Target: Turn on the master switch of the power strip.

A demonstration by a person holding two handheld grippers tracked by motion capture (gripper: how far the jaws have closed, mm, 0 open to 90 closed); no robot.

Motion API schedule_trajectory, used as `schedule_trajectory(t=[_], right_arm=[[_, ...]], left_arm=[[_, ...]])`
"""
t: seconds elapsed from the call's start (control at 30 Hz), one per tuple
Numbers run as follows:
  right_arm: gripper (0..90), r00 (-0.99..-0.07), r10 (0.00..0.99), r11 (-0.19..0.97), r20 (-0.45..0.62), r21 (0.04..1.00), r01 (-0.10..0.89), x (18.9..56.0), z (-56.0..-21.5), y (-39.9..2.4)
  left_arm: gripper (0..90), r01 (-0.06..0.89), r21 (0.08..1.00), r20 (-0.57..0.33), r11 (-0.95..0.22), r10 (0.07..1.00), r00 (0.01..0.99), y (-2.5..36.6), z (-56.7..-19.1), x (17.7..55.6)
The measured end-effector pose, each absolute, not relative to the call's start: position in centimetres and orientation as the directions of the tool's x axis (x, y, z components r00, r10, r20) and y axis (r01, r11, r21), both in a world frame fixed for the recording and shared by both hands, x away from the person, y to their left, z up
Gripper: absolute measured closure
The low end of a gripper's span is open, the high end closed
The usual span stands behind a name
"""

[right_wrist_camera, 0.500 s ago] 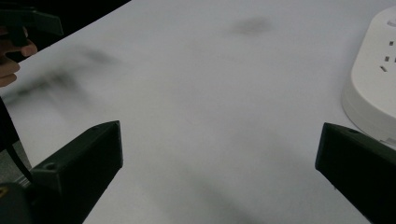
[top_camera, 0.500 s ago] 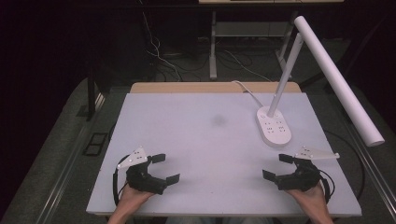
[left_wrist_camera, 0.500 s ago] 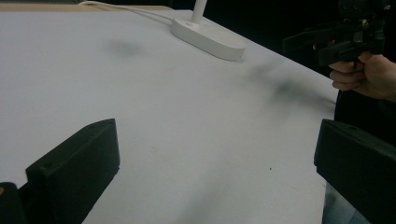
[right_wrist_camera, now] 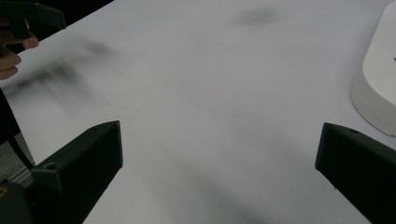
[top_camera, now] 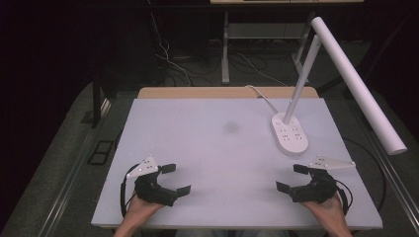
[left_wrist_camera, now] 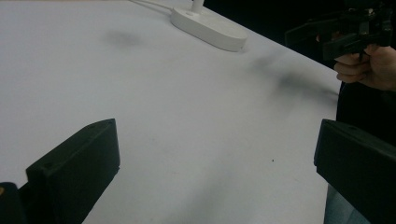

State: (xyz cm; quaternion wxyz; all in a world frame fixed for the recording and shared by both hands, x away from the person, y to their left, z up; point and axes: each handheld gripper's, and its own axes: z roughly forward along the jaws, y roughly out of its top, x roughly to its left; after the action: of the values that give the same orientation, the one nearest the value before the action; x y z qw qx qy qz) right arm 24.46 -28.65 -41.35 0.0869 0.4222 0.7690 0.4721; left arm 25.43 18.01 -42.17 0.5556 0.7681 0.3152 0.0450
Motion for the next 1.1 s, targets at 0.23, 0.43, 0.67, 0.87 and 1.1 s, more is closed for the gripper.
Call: schedule_trajectory(t=[0.23,0.43,0.67,0.87,1.1], right_arm=[[0.2,-0.631,0.729,0.209,0.264,0.793,0.573,24.6,-41.4,-28.5],[0.2,-0.634,0.731,0.221,0.254,0.790,0.572,24.6,-41.2,-28.3],[0.2,-0.631,0.733,0.232,0.253,0.779,0.583,24.9,-41.1,-28.3],[0.2,-0.633,0.732,0.243,0.250,0.773,0.586,25.2,-40.8,-28.2],[0.2,-0.640,0.731,0.260,0.234,0.772,0.580,25.6,-40.0,-28.2]], left_arm=[[0.0,0.436,0.879,-0.278,-0.193,0.536,0.797,17.9,-42.3,25.3],[0.0,0.439,0.874,-0.274,-0.206,0.537,0.798,17.8,-42.4,25.2],[0.0,0.448,0.868,-0.275,-0.217,0.541,0.795,17.8,-42.6,25.2],[0.0,0.451,0.865,-0.275,-0.221,0.543,0.793,17.8,-42.7,25.1],[0.0,0.455,0.862,-0.276,-0.224,0.546,0.791,17.8,-42.7,25.1]])
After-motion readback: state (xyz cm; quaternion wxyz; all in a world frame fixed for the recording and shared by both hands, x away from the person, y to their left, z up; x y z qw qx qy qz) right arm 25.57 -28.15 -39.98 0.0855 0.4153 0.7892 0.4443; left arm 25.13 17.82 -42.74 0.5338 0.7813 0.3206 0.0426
